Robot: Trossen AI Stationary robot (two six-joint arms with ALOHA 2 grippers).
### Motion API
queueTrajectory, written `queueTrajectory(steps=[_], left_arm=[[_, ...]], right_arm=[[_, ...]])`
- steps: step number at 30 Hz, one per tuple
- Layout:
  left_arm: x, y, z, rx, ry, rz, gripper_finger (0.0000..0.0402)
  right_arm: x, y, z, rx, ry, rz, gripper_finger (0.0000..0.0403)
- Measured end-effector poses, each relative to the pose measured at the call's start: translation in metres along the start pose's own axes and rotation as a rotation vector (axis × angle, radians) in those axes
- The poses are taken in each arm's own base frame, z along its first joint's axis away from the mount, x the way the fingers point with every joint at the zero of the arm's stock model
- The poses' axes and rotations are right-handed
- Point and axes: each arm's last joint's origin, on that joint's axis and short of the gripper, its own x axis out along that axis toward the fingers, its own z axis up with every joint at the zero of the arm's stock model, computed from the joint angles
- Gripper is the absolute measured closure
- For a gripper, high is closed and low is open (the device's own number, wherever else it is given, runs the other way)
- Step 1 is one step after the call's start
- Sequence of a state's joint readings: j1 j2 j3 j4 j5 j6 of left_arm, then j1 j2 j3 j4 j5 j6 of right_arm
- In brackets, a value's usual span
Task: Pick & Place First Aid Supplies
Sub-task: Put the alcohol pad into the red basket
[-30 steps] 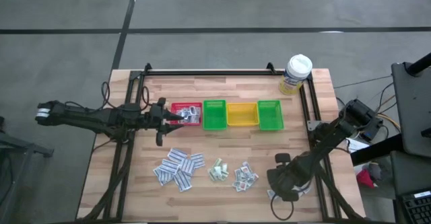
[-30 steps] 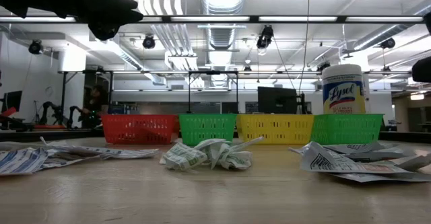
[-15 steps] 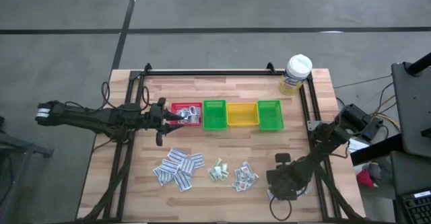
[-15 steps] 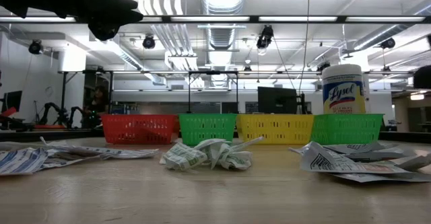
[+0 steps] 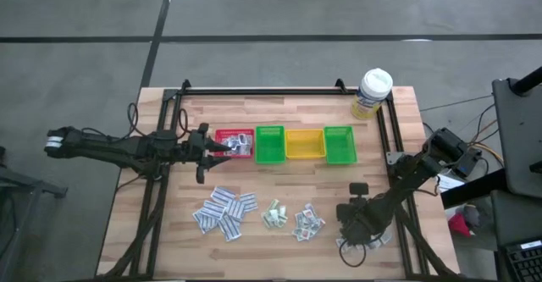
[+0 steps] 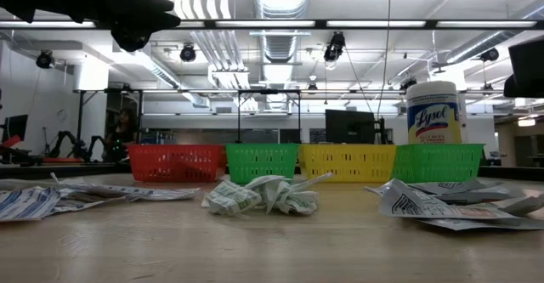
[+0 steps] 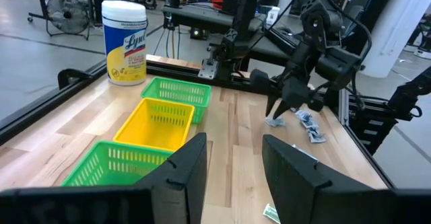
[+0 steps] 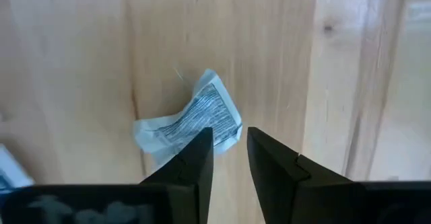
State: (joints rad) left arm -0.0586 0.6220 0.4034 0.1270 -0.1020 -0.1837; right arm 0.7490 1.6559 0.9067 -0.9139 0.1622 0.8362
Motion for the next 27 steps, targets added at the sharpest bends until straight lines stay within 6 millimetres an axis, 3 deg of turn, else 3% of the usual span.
queueTrajectory(steps=[4, 9, 14, 27], left_arm=[[0.000, 0.000, 0.000, 0.000, 0.000, 0.000, 0.0264], [0.000, 0.000, 0.000, 0.000, 0.000, 0.000, 0.0264], [0.000, 0.000, 0.000, 0.000, 0.000, 0.000, 0.0264], [0.000, 0.000, 0.000, 0.000, 0.000, 0.000, 0.0264]], right_arm=[[-0.010, -0.003, -0.001, 0.093, -0.027, 0.036, 0.0304], [-0.023, -0.007, -0.003, 0.347, -0.019, 0.110, 0.0296], [-0.020, -0.002, -0.003, 0.546, 0.080, 0.165, 0.0299], [-0.008, -0.001, -0.003, 0.644, 0.082, 0.110, 0.0319]])
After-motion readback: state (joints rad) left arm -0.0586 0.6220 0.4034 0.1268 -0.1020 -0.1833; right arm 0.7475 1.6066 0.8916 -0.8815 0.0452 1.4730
